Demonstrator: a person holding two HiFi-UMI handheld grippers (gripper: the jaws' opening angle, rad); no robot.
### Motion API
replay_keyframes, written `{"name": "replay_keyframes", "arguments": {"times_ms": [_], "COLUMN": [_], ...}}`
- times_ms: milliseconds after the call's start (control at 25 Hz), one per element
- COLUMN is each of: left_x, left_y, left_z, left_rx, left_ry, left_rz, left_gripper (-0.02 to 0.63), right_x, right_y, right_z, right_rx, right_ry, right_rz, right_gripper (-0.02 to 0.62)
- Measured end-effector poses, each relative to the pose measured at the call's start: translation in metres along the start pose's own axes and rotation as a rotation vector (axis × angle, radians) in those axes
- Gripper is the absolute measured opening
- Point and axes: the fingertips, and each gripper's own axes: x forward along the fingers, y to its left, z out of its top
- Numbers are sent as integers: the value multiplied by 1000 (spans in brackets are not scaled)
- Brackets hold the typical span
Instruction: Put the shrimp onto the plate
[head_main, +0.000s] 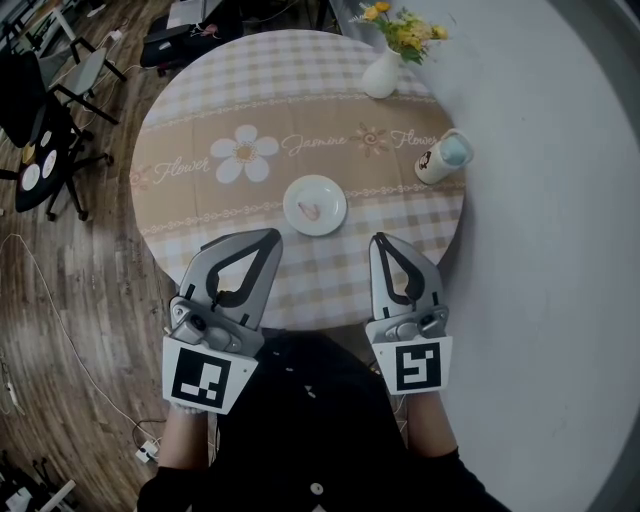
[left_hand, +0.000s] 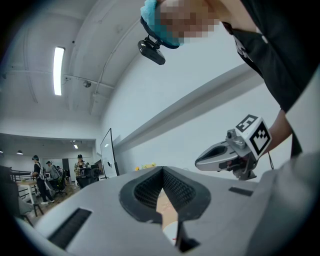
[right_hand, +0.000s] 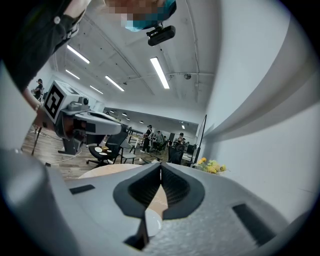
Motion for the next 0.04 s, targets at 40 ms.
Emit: {"name": "replay_keyframes", "arguments": {"times_ms": [40], "left_x": [0], "left_y": [0], "left_z": [0], "left_rx": [1], "left_ry": [0], "left_rz": [-1], "left_gripper": [0], "right_x": [0], "right_y": [0], "right_z": [-1], "right_rx": [1], "right_ry": [2], "right_rz": [1], "right_gripper": [2]}}
